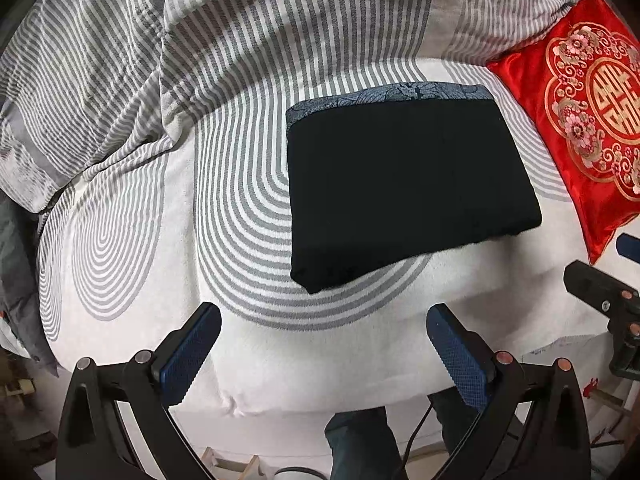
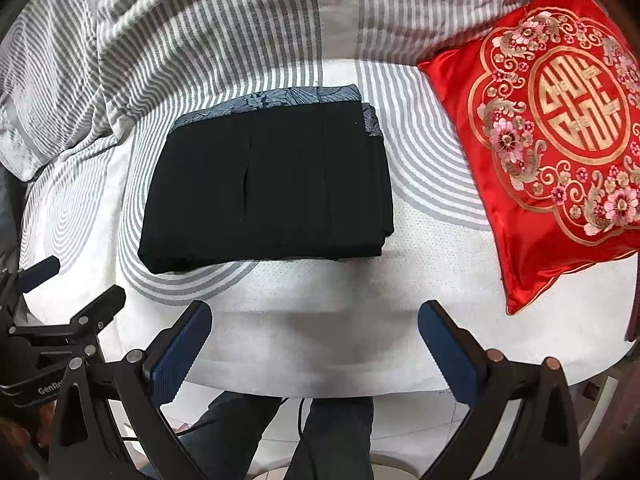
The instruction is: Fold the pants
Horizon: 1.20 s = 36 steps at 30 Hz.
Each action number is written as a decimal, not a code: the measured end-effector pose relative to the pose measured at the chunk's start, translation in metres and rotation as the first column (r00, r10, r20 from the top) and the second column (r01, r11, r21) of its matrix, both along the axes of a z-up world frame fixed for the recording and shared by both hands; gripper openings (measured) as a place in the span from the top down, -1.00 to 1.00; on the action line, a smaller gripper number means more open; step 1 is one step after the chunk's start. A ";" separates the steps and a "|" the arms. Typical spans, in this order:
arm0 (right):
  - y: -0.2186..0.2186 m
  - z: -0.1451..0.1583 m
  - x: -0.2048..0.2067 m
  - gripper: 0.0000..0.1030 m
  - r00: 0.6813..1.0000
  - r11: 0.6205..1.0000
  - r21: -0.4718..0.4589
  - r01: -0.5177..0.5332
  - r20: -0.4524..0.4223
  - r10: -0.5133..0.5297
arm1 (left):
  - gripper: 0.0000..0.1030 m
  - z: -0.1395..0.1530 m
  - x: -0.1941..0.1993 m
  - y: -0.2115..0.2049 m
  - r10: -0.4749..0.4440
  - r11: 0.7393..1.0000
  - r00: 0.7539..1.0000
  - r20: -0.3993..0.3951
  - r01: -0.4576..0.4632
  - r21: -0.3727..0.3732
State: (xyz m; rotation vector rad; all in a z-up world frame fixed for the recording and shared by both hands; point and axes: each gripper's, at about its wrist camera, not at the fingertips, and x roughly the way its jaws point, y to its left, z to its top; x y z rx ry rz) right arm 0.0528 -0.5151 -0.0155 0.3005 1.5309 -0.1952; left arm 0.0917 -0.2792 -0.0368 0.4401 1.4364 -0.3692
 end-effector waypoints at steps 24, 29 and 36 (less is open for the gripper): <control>0.014 0.024 0.007 -1.00 1.000 1.000 -0.025 -0.011 0.011 0.011 | -1.00 0.029 0.003 0.007 0.010 0.999 1.000 0.015 -0.009 -0.045; 0.014 0.024 0.008 -1.00 1.000 0.999 -0.033 -0.015 0.008 0.015 | -1.00 0.029 0.005 0.006 0.011 0.999 1.000 0.014 -0.010 -0.048; 0.013 0.024 0.012 -1.00 1.000 0.999 -0.039 -0.022 0.006 0.022 | -1.00 0.027 0.007 0.005 0.022 0.999 1.000 0.017 -0.021 -0.047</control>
